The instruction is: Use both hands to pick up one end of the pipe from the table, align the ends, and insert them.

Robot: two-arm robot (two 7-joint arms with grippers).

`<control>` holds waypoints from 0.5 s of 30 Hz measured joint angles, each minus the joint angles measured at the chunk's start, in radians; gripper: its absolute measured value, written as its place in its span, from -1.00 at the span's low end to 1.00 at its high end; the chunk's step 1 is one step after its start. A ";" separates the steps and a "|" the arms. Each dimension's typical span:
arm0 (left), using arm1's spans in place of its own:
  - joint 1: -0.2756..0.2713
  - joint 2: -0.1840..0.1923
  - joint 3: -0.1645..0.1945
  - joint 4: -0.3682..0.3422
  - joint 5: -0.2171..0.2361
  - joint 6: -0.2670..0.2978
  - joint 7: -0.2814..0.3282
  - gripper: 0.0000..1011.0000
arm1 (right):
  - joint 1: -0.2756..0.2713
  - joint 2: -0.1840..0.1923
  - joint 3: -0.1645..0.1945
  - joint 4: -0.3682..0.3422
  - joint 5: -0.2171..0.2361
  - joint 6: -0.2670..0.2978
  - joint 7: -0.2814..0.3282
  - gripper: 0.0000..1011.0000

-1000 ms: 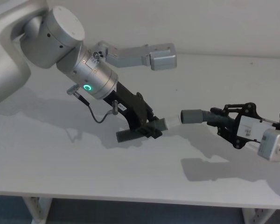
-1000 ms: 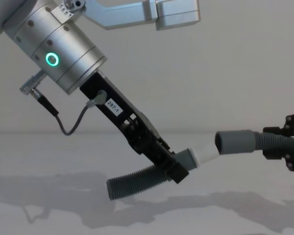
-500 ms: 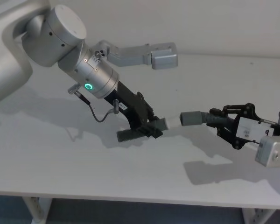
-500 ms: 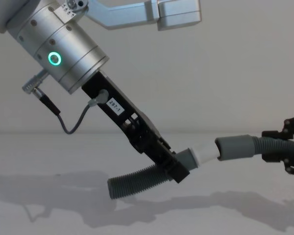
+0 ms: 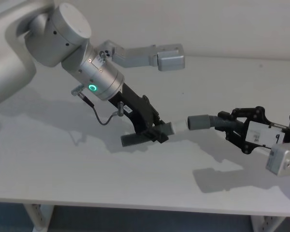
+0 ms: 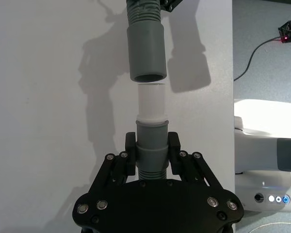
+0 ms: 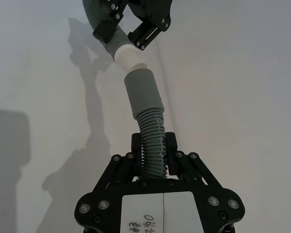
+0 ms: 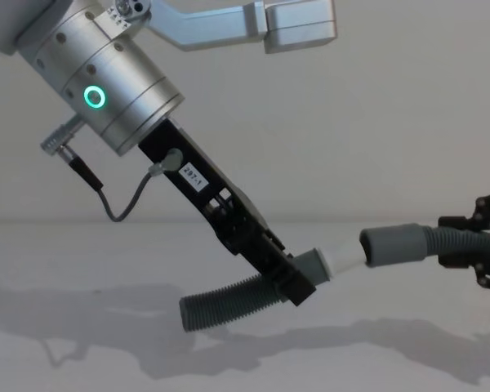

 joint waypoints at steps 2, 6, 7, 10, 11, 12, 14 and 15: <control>-0.003 -0.002 0.003 0.005 0.000 -0.002 -0.003 -0.24 | 0.000 0.000 0.001 0.000 0.000 -0.003 -0.002 -0.46; -0.010 -0.008 0.010 0.016 -0.002 -0.008 -0.010 -0.24 | -0.002 -0.001 0.005 0.000 0.000 -0.010 -0.003 -0.45; -0.013 -0.011 0.014 0.021 -0.002 -0.011 -0.014 -0.24 | -0.002 -0.001 0.006 0.000 0.000 -0.011 -0.004 -0.45; -0.020 -0.018 0.020 0.033 -0.003 -0.018 -0.021 -0.24 | -0.004 -0.002 0.008 0.000 0.000 -0.015 -0.004 -0.45; -0.021 -0.020 0.021 0.035 -0.003 -0.020 -0.022 -0.24 | -0.005 -0.002 0.009 -0.001 0.001 -0.017 -0.004 -0.46; -0.024 -0.023 0.024 0.041 -0.003 -0.023 -0.026 -0.24 | -0.005 -0.002 0.010 -0.001 0.001 -0.018 -0.004 -0.46; -0.028 -0.027 0.027 0.047 -0.003 -0.027 -0.029 -0.24 | -0.006 -0.002 0.010 -0.002 0.001 -0.021 -0.004 -0.45; -0.029 -0.029 0.028 0.049 -0.003 -0.028 -0.030 -0.24 | -0.006 -0.002 0.011 -0.002 0.001 -0.022 -0.004 -0.46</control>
